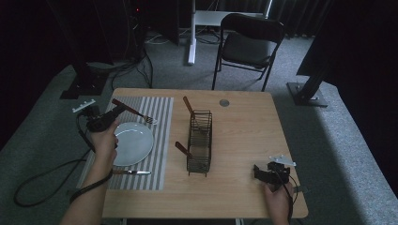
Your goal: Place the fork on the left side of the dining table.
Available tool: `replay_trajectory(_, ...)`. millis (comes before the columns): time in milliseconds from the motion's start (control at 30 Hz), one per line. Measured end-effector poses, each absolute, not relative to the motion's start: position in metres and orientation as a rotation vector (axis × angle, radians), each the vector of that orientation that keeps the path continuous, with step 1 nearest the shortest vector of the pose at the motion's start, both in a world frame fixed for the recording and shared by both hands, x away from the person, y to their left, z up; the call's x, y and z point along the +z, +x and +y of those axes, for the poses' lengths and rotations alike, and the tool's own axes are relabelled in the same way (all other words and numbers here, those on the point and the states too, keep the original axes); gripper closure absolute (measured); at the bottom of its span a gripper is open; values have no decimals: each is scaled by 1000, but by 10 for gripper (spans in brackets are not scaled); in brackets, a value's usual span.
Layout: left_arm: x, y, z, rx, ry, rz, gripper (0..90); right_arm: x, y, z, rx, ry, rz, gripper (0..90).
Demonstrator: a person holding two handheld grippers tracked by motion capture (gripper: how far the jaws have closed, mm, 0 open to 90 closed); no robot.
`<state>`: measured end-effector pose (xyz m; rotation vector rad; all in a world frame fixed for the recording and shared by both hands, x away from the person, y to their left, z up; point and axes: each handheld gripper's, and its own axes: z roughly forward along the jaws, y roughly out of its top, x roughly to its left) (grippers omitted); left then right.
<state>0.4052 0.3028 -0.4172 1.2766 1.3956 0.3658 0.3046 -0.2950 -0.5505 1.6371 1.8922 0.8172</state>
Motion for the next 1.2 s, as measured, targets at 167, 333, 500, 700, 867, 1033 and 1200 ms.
replay_trajectory(167,-426,415,310,342,1233,1427,806,-551,304,-295,816,1640,1890,126)
replay_trajectory(333,-434,425,313,349,1194,1463,806,-550,305,-295,816,1641,1889,126)
replay_trajectory(500,-445,435,313,310,1144,1503,807,-551,305,-295,816,1640,1889,126)
replay_trajectory(700,-455,442,315,308,1104,1515,806,-551,305,-295,816,1640,1889,126)
replay_trajectory(867,-458,448,315,319,1112,1506,806,-550,305,-295,816,1641,1889,126)
replay_trajectory(1033,-462,453,315,289,1114,1506,806,-551,305,-295,816,1641,1889,126)
replay_trajectory(1200,-470,457,316,291,1138,1525,806,-551,305,-295,816,1641,1889,125)
